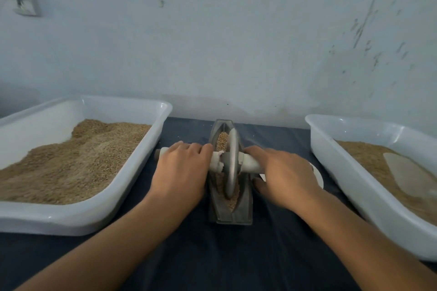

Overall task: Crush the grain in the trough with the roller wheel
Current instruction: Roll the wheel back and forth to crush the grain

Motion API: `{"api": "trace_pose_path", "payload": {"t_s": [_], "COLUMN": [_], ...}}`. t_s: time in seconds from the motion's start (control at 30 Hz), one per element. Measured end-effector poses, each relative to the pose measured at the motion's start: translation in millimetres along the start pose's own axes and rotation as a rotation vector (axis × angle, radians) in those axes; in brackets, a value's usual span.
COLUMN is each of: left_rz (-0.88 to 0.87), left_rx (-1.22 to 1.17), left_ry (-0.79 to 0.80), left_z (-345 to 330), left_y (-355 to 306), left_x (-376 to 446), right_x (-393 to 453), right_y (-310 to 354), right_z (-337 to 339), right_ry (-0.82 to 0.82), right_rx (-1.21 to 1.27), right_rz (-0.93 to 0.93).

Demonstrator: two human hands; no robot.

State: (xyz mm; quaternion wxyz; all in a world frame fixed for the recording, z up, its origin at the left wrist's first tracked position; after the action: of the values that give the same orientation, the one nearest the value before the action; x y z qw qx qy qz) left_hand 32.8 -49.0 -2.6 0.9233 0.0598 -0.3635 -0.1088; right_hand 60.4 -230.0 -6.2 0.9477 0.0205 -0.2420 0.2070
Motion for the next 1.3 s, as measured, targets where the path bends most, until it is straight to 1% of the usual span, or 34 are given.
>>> {"api": "trace_pose_path", "payload": {"t_s": [0.07, 0.13, 0.2, 0.27, 0.47, 0.57, 0.77, 0.93, 1.07, 1.13, 1.3], "left_rz": [-0.010, -0.005, 0.001, 0.010, 0.100, 0.111, 0.125, 0.151, 0.171, 0.174, 0.179], "left_rx": [0.001, 0.005, 0.012, 0.023, 0.026, 0.047, 0.122, -0.007, -0.063, -0.055, -0.043], "left_ry": [-0.005, 0.003, 0.009, 0.032, 0.124, 0.157, 0.108, 0.173, 0.249, 0.249, 0.219], "left_z": [7.9, 9.3, 5.6, -2.1, -39.4, -56.9, -79.1, -95.2, -101.1, -102.1, -98.7], "left_y": [-2.7, -3.7, -3.2, -1.0, 14.5, 19.3, 24.4, 35.5, 41.2, 40.3, 37.7], "left_x": [-2.0, -5.2, -8.2, -8.6, 14.5, 32.4, 56.7, 71.4, 80.6, 81.6, 75.6], "right_x": [-7.6, -12.1, -12.0, -5.5, 34.9, 57.4, 89.6, 117.6, 130.9, 131.2, 123.4], "right_y": [0.4, 3.1, 5.8, 5.7, -7.9, -19.1, -34.7, -36.2, -38.4, -39.0, -36.4], "right_z": [3.4, 7.3, 8.4, 6.3, -17.2, -31.9, -55.2, -58.0, -60.7, -61.5, -57.7], "right_ry": [0.011, -0.021, -0.054, -0.051, 0.022, 0.070, 0.116, 0.209, 0.284, 0.284, 0.204], "right_rx": [0.004, -0.009, -0.043, -0.074, -0.098, -0.071, -0.030, -0.059, -0.046, -0.040, -0.047], "right_rz": [-0.012, -0.002, 0.021, 0.031, -0.019, -0.038, -0.042, 0.019, 0.013, 0.011, 0.005]}}
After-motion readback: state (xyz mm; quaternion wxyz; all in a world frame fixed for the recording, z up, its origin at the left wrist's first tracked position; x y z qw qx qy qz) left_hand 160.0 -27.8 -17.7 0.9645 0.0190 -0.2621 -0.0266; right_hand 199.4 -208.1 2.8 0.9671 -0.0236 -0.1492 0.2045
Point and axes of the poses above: each hand's wrist, its own x-axis towards the middle knuckle, its own z-axis out of the back of the hand, y = z × x, the point moved 6 cm from there along x, towards the middle knuckle, and after that the axes turned 6 degrees about -y, right-handed, at the moved point
